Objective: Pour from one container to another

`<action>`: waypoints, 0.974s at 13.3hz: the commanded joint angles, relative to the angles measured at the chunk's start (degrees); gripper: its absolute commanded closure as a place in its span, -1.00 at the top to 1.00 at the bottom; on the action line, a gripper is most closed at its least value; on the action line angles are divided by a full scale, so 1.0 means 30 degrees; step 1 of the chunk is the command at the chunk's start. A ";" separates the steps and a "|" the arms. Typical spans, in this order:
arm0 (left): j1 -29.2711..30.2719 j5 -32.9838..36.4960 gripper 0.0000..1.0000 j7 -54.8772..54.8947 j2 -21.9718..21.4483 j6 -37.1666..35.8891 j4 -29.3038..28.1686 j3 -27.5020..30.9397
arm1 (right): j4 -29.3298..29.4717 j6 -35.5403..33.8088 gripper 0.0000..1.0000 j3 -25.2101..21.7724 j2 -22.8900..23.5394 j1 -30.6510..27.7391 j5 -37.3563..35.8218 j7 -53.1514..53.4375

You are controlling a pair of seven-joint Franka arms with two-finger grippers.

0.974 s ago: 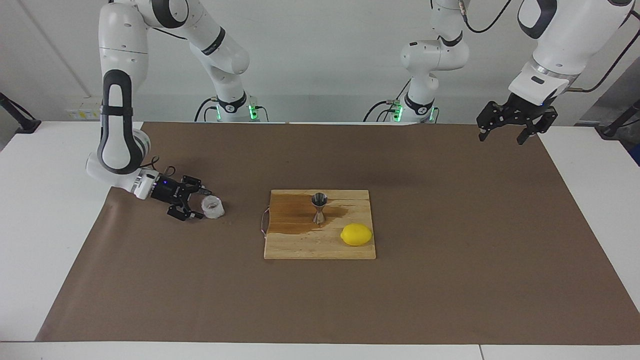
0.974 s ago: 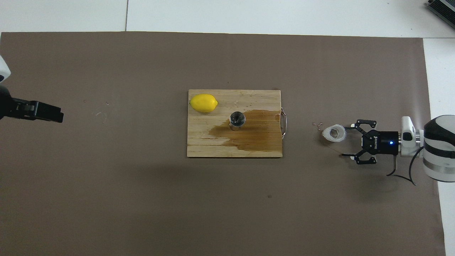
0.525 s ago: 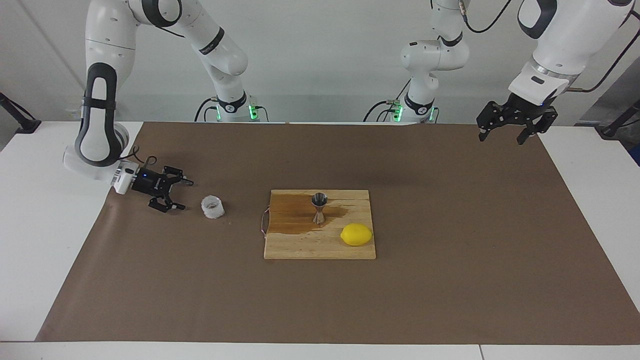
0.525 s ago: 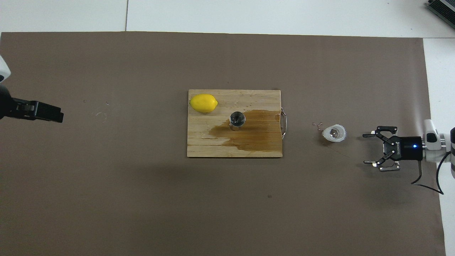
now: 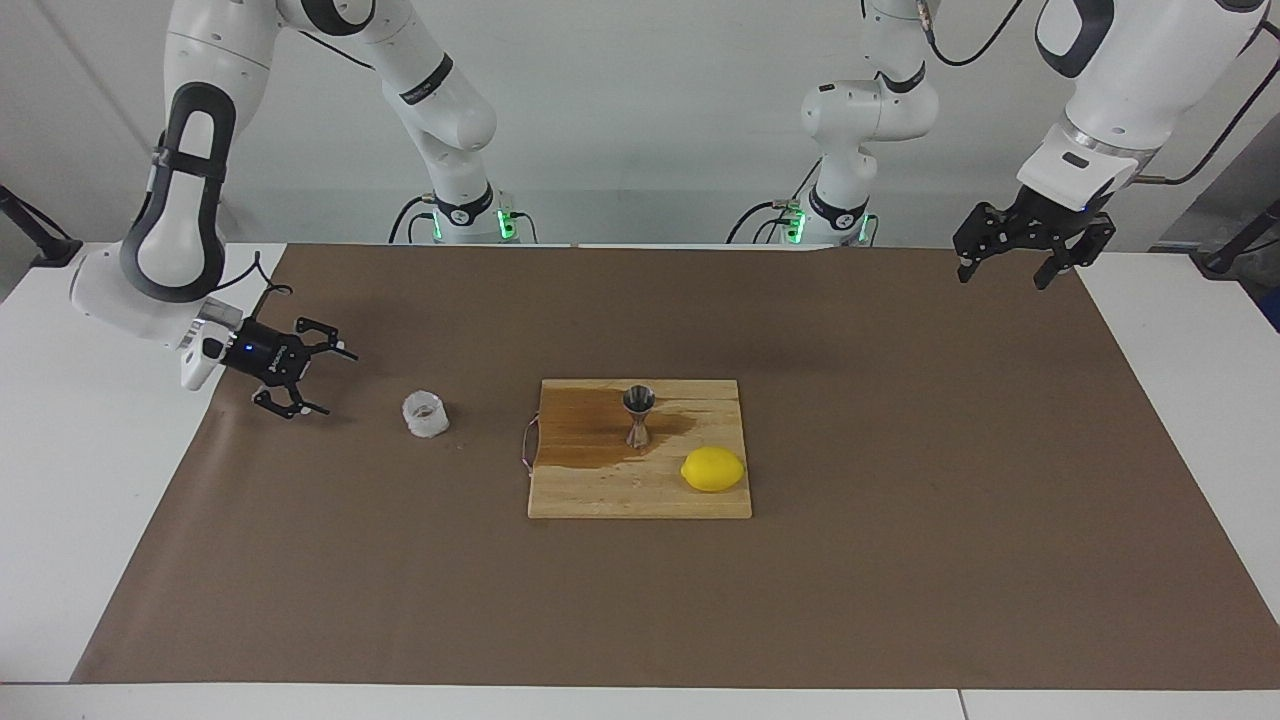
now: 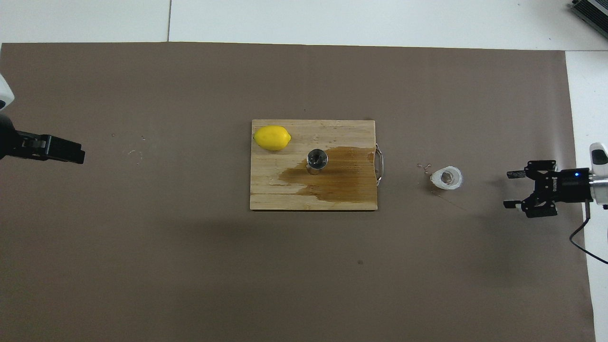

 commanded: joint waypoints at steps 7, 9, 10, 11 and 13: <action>0.0244 0.0297 1.00 0.0164 -0.0246 -0.0209 -0.0168 -0.0202 | -0.0268 0.0406 1.00 0.0096 -0.1448 0.1936 -0.5618 1.4068; 0.0244 0.0297 1.00 0.0164 -0.0246 -0.0209 -0.0168 -0.0202 | -0.0268 0.0406 1.00 0.0096 -0.2150 0.2959 -0.6995 1.7085; 0.0244 0.0297 1.00 0.0164 -0.0246 -0.0209 -0.0168 -0.0173 | -0.0268 0.0377 1.00 0.0096 -0.2647 0.3574 -0.8017 1.8986; 0.0244 0.0297 1.00 0.0164 -0.0246 -0.0209 -0.0168 -0.0201 | -0.0239 0.0319 1.00 0.0125 -0.2972 0.3987 -0.8811 2.0600; 0.0244 0.0297 1.00 0.0164 -0.0246 -0.0209 -0.0168 -0.0202 | -0.0239 0.0230 1.00 0.0096 -0.3500 0.5040 -0.9548 2.2745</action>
